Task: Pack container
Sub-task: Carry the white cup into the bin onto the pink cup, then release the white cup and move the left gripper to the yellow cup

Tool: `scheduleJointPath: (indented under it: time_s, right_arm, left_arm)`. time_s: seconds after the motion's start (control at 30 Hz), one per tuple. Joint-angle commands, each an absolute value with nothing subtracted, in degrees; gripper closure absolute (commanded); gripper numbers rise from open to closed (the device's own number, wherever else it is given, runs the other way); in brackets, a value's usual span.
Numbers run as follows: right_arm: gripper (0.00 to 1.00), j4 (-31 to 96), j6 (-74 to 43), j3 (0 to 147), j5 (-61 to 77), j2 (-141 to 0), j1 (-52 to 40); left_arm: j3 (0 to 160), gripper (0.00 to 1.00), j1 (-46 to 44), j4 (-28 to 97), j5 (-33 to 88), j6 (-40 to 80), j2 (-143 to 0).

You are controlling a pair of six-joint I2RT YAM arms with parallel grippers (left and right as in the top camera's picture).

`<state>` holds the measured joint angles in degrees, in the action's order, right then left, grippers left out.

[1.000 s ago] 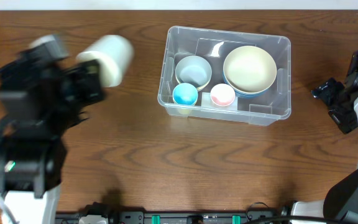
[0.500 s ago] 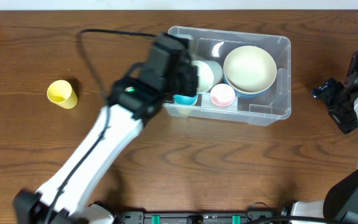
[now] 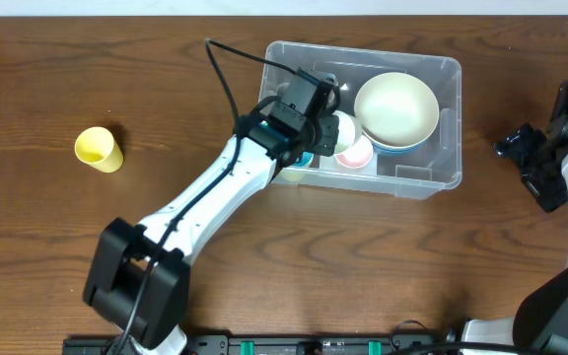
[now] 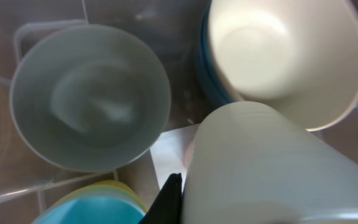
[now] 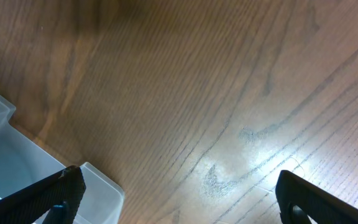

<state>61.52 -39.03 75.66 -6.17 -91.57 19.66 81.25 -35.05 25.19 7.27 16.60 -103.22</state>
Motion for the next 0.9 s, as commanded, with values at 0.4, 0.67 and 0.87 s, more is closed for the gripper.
scheduleJointPath:
  time_s: [0.4, 0.67, 0.87]
  right_arm:
    - [0.01, 61.47, -39.79, 75.50, -6.61, -91.57, 19.86]
    - [0.01, 61.47, -39.79, 75.50, -6.61, -91.57, 19.86]
    - [0.01, 61.49, -39.79, 75.50, -6.61, -91.57, 19.86]
  left_arm:
    - [81.65, 0.94, -38.54, 25.41, 6.76, 14.92, -104.20]
    - [81.65, 0.94, -38.92, 25.43, 4.67, 14.63, -104.20]
    - [81.65, 0.93, -38.92, 25.61, 4.43, 14.63, -104.20]
